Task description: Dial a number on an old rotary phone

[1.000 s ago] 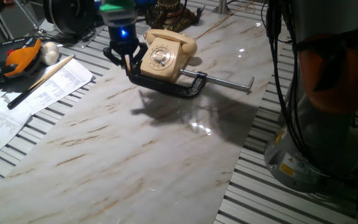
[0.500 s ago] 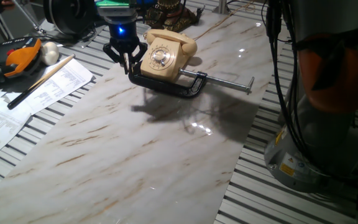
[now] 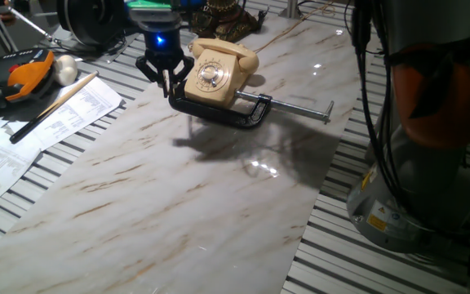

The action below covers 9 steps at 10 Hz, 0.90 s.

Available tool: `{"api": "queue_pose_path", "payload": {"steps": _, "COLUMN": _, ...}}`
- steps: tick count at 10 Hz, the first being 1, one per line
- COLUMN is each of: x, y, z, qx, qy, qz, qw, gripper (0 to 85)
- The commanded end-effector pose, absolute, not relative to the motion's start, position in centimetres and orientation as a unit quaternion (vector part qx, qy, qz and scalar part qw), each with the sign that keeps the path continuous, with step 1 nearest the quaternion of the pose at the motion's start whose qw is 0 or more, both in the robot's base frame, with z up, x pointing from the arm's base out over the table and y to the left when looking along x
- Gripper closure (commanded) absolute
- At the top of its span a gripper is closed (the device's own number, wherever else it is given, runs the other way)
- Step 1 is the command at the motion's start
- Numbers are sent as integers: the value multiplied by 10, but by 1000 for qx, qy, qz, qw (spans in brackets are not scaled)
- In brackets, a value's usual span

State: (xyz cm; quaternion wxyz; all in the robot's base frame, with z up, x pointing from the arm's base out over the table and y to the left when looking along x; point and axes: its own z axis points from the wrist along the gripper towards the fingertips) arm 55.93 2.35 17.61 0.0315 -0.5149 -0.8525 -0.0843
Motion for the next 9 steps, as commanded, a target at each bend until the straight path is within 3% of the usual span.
{"api": "queue_pose_path", "payload": {"steps": 1, "x": 559, "y": 24, "z": 176, "qx": -514, "qy": -853, "qz": -87, "qw": 33, "gripper": 850}}
{"api": "queue_pose_path", "payload": {"steps": 5, "x": 559, "y": 24, "z": 176, "qx": -527, "qy": -844, "qz": -82, "qw": 57, "gripper": 850}}
{"api": "queue_pose_path", "payload": {"steps": 9, "x": 559, "y": 24, "z": 176, "qx": -527, "qy": -844, "qz": -84, "qw": 49, "gripper": 850}}
